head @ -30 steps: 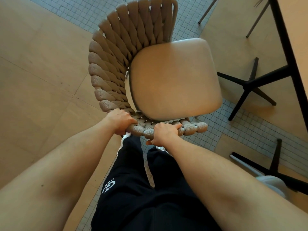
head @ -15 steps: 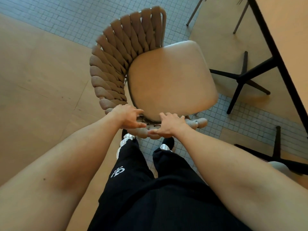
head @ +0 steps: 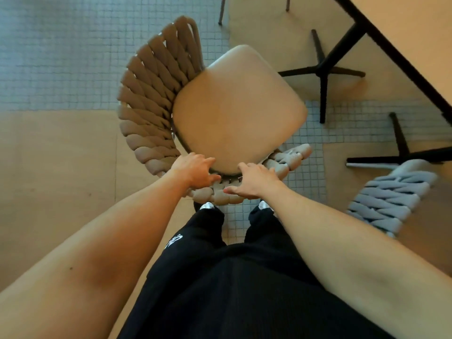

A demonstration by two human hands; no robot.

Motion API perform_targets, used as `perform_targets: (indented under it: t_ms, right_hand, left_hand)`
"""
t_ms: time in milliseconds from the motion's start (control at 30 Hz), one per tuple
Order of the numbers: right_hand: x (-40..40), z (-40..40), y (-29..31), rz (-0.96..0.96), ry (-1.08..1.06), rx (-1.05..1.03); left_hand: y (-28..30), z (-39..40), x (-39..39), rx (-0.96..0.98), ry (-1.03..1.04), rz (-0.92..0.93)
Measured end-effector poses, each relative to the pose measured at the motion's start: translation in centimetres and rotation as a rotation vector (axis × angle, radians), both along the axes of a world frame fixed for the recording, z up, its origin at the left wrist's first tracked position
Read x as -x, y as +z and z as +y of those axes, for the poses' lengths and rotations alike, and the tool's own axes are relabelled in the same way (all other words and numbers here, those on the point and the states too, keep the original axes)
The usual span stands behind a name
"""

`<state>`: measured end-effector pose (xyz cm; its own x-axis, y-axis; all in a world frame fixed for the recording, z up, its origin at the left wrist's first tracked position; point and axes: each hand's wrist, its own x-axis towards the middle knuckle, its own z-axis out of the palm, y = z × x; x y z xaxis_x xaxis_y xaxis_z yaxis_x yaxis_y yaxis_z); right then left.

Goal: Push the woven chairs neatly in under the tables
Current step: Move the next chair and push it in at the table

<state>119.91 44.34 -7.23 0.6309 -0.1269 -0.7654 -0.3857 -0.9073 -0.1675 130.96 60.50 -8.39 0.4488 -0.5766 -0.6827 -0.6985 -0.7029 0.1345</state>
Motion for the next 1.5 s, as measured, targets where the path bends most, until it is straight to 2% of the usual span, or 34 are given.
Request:
perform_targets:
  t_ms: [533, 900, 1233, 1500]
  right_hand:
    - [2.6, 5.2, 0.3, -0.062, -0.379, 0.044]
    - [3.1, 10.7, -0.4, -0.138, -0.543, 0.137]
    - [-0.4, 16.9, 0.7, -0.167, -0.614, 0.137]
    - [-4.2, 19.3, 0.6, -0.105, -0.602, 0.091]
  left_hand:
    - [-1.7, 1.7, -3.4, -0.047, -0.301, 0.013]
    - [-2.0, 3.2, -4.6, 0.049, -0.533, 0.007]
    - [0.1, 7.7, -9.5, 0.028, -0.601, -0.05]
    - [0.2, 9.6, -13.9, -0.039, -0.657, -0.048]
